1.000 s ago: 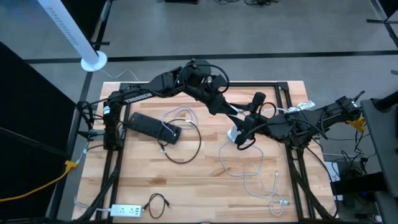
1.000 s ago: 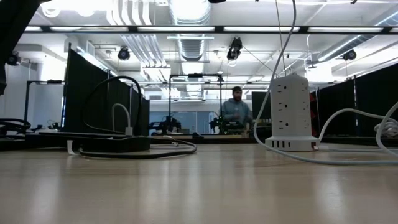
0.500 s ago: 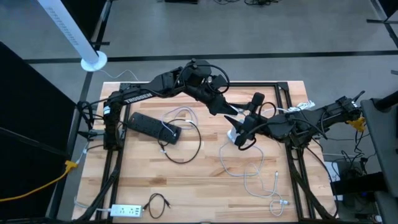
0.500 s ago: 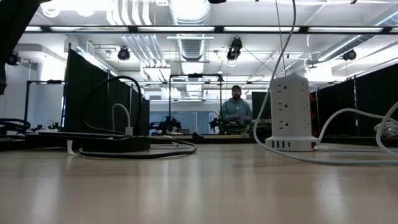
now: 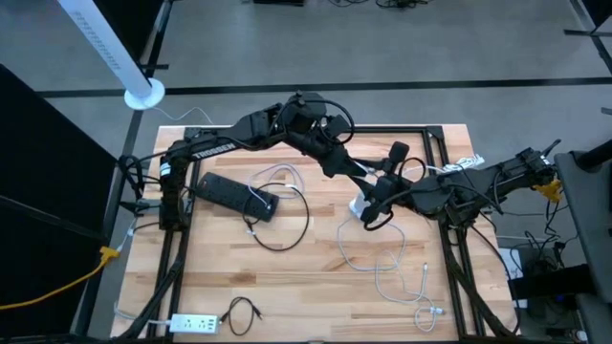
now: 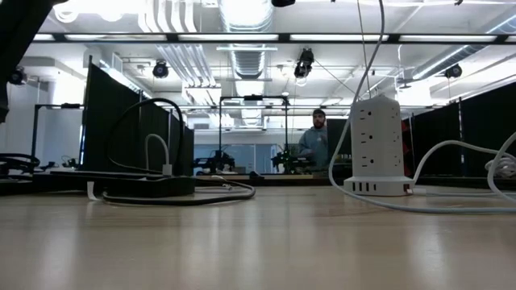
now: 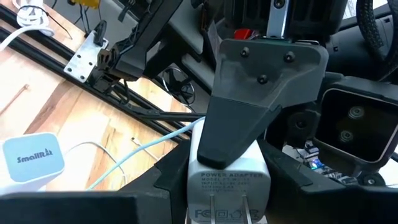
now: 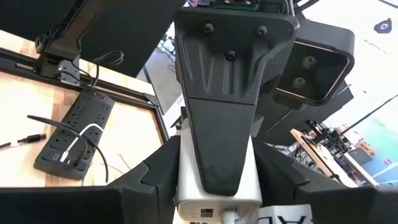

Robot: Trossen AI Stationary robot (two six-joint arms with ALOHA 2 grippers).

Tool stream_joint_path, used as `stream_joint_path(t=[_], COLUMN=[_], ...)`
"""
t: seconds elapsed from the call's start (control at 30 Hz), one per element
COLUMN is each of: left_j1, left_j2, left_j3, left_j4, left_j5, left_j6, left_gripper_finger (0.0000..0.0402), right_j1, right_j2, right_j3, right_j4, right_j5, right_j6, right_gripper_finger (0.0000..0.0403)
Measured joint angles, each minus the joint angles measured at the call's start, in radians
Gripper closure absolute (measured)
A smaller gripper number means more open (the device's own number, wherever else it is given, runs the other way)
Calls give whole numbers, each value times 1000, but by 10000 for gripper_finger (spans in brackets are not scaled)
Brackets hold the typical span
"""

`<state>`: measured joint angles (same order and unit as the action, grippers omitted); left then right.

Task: Insert USB
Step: Insert the white charger adapter into the top white outlet extension

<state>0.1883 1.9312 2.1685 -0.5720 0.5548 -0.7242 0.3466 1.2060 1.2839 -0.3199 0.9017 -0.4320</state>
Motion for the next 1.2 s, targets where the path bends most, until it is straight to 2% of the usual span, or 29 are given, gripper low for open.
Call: stream_joint_path(t=[0.23,0.37,0.47,0.57,0.7,0.77,0.87,1.0,1.2], left_j1=[10,23,29,34,32,23,4,-12,-12], left_j2=[0,-17,-37,-53,-78,-80,-78,-79,-79], left_j3=[0,0,1,2,2,-15,-91,-267,-536], left_j4=[-4,-21,-35,-84,-205,-218,-150,76,382], left_j5=[1,11,11,-11,-158,-183,-152,-82,-60], left_j6=[30,116,186,280,500,583,644,654,636], left_gripper_finger=[271,186,124,84,67,69,81,90,91], right_j1=[0,0,1,19,82,137,237,343,395], right_j2=[-4,-9,-10,-12,-21,-20,-19,-12,-5], right_j3=[17,55,79,82,77,56,5,-92,-259], right_j4=[-31,-148,-259,-340,-507,-601,-667,-697,-695], right_j5=[-2,10,-6,-16,-41,-27,19,64,61], right_j6=[39,137,251,379,665,838,1090,1368,1615], right_gripper_finger=[259,259,259,259,259,259,259,259,259])
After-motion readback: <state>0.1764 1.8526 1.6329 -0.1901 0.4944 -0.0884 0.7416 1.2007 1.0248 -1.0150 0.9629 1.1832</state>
